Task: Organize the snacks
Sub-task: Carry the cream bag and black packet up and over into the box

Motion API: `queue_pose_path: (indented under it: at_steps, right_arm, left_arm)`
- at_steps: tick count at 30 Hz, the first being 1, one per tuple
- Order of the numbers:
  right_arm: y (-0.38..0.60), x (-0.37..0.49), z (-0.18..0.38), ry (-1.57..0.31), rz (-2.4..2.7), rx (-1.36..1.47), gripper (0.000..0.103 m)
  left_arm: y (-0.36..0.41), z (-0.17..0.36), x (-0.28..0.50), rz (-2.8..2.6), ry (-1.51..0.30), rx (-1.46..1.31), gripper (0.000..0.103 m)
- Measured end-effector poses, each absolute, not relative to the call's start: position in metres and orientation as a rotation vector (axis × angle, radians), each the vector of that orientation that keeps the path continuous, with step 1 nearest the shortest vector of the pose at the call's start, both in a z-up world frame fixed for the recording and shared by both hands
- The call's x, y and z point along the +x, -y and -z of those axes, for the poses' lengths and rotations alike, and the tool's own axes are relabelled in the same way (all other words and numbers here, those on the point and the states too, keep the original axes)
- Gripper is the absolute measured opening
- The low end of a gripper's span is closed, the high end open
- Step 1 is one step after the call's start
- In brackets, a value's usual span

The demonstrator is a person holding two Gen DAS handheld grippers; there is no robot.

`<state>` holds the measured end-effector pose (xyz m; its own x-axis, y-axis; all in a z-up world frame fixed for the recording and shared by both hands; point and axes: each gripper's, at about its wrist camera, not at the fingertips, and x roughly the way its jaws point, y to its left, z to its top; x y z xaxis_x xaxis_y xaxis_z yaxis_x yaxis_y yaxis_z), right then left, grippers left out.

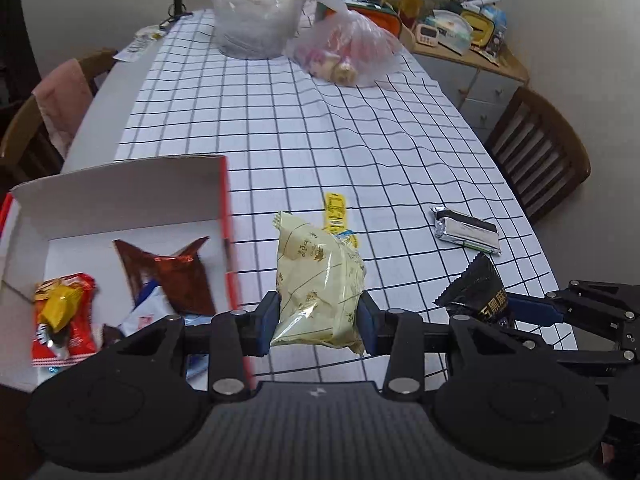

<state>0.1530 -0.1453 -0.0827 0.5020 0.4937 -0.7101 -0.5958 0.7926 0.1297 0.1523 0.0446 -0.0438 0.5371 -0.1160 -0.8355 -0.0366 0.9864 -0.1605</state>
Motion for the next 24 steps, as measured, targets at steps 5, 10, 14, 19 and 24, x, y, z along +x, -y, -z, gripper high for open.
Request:
queue_pose_path:
  at_steps: [5, 10, 14, 19, 24]
  right_arm:
    - [0.116, 0.140, 0.071, -0.792, -0.682, -0.136, 0.030]
    - [0.082, 0.132, 0.064, -0.775, -0.695, -0.147, 0.030]
    - [0.053, 0.127, 0.063, -0.770, -0.697, -0.156, 0.030]
    - [0.019, 0.126, 0.064, -0.768, -0.693, -0.165, 0.030]
    - [-0.010, 0.131, 0.071, -0.779, -0.683, -0.167, 0.030]
  left_arm:
    - [-0.075, 0.031, 0.131, 0.031, -0.972, -0.186, 0.040]
    - [-0.105, 0.021, 0.114, 0.011, -0.945, -0.193, 0.040]
    - [-0.130, 0.016, 0.104, -0.004, -0.927, -0.200, 0.040]
    - [-0.162, 0.013, 0.095, -0.030, -0.914, -0.204, 0.040]
    - [-0.193, 0.017, 0.089, -0.061, -0.915, -0.203, 0.040]
